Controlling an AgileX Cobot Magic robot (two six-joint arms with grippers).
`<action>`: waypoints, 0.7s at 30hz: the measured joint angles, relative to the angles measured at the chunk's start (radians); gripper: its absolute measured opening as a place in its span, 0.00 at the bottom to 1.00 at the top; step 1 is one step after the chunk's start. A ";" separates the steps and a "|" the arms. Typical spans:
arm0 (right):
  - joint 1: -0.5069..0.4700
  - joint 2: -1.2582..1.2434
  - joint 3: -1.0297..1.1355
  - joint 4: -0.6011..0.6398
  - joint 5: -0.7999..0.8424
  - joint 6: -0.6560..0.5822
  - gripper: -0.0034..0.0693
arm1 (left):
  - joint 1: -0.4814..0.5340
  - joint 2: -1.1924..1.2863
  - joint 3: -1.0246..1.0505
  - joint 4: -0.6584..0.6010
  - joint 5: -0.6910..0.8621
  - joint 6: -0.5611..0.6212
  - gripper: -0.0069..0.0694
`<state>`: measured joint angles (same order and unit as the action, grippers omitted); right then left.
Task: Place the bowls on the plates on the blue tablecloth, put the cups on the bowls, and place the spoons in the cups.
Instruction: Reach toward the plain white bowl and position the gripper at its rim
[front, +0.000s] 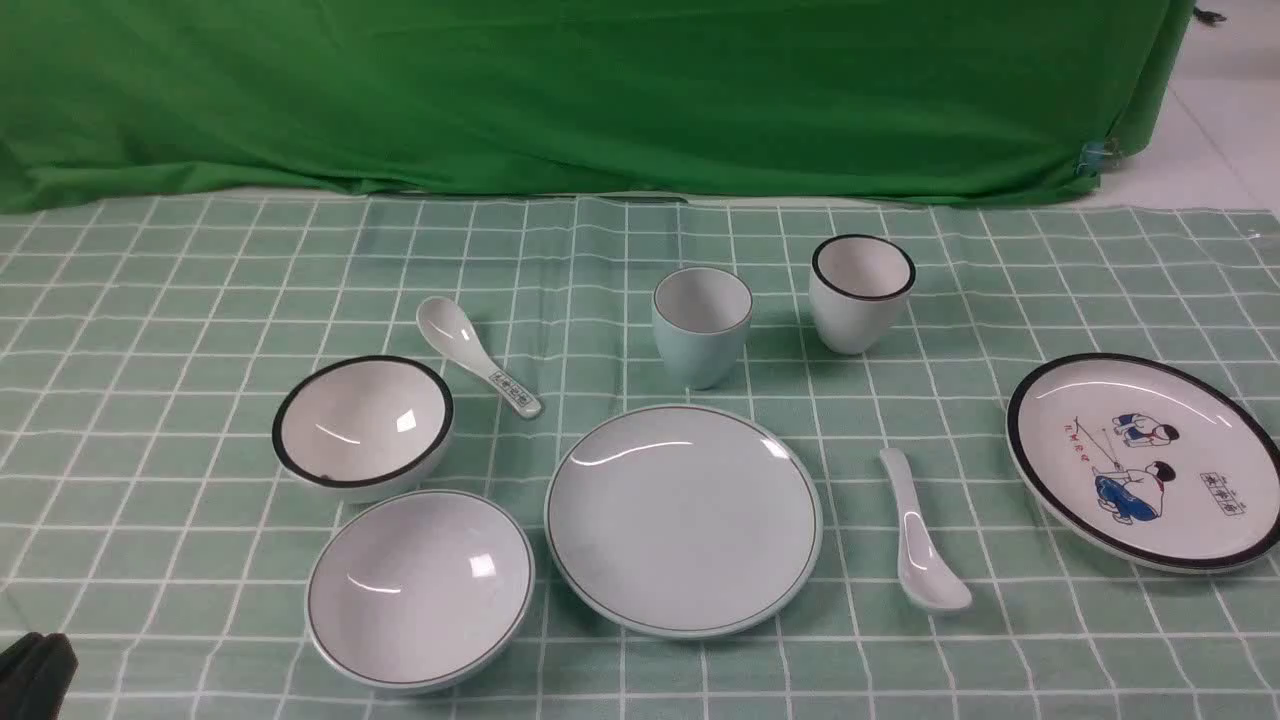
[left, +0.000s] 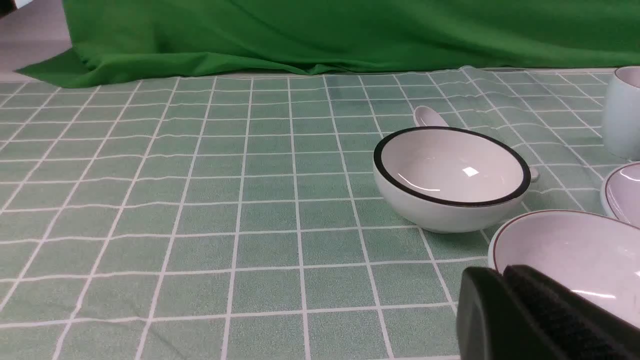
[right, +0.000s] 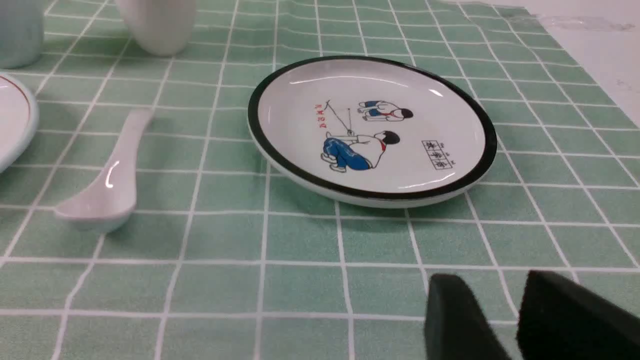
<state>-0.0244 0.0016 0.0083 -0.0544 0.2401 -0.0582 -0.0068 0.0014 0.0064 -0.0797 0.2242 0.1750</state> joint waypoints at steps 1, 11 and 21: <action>0.000 0.000 0.000 0.000 0.000 0.000 0.38 | 0.000 0.000 0.000 0.000 0.000 0.000 0.11; 0.000 0.000 0.000 0.000 0.000 0.000 0.38 | 0.000 0.000 0.000 0.000 0.000 0.001 0.11; 0.000 0.000 0.000 0.000 0.000 0.000 0.38 | 0.000 0.000 0.000 0.059 -0.006 0.000 0.11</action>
<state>-0.0244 0.0016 0.0083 -0.0544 0.2401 -0.0582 -0.0068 0.0014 0.0064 -0.0202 0.2178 0.1748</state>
